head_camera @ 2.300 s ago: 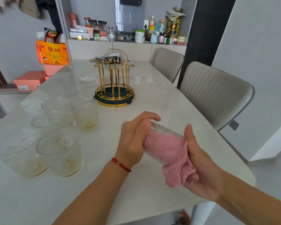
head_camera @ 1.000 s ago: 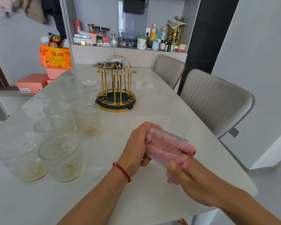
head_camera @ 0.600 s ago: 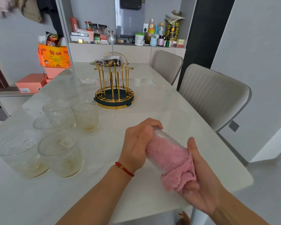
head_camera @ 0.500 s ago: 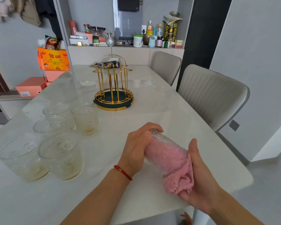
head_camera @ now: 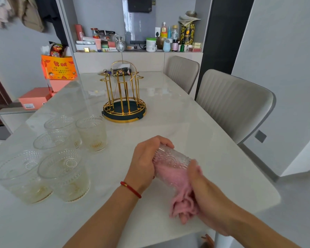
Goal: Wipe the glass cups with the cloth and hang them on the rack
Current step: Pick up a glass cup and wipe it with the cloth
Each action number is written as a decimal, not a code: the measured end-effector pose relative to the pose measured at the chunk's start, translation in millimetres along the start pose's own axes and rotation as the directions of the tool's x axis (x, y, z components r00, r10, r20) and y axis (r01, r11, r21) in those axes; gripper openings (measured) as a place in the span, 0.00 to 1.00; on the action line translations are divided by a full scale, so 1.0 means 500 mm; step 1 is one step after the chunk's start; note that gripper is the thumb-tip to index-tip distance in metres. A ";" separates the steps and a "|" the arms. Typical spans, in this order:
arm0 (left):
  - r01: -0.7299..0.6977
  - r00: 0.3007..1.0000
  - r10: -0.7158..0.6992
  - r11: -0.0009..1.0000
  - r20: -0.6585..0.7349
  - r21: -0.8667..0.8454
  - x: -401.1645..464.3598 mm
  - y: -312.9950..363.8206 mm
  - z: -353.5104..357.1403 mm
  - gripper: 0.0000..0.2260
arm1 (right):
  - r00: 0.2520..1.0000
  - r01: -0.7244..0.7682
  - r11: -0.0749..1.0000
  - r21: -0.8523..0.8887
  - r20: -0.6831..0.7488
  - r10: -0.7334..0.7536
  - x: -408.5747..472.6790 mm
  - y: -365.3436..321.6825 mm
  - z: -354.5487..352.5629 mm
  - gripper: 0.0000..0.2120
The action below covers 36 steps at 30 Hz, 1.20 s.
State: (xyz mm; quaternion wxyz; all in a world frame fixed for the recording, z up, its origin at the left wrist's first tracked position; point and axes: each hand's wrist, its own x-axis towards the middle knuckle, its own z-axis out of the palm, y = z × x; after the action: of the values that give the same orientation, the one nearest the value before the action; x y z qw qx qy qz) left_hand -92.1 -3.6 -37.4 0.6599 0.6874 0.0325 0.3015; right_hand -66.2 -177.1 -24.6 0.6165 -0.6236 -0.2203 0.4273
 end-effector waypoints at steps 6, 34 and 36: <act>-0.234 0.968 0.218 0.964 0.126 0.130 0.004 -0.019 -0.011 0.23 | 0.974 -0.174 0.546 0.819 0.226 -0.029 0.014 0.023 -0.008 0.39; 0.420 0.892 -0.389 0.902 0.229 -0.100 0.009 -0.003 -0.003 0.20 | 0.843 0.426 0.322 -0.845 0.242 -0.480 -0.018 -0.077 -0.040 0.17; 0.477 0.872 -0.461 0.876 0.161 -0.074 0.009 -0.006 -0.001 0.18 | 0.839 0.451 0.182 -0.874 0.346 -0.419 -0.014 -0.077 -0.027 0.12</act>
State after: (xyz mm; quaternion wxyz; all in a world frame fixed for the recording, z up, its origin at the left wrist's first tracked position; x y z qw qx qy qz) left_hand -87.7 -0.7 -38.7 0.7514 0.6401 0.1359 0.0853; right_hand -49.5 -184.9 12.5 0.2340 -0.7647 -0.5993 0.0361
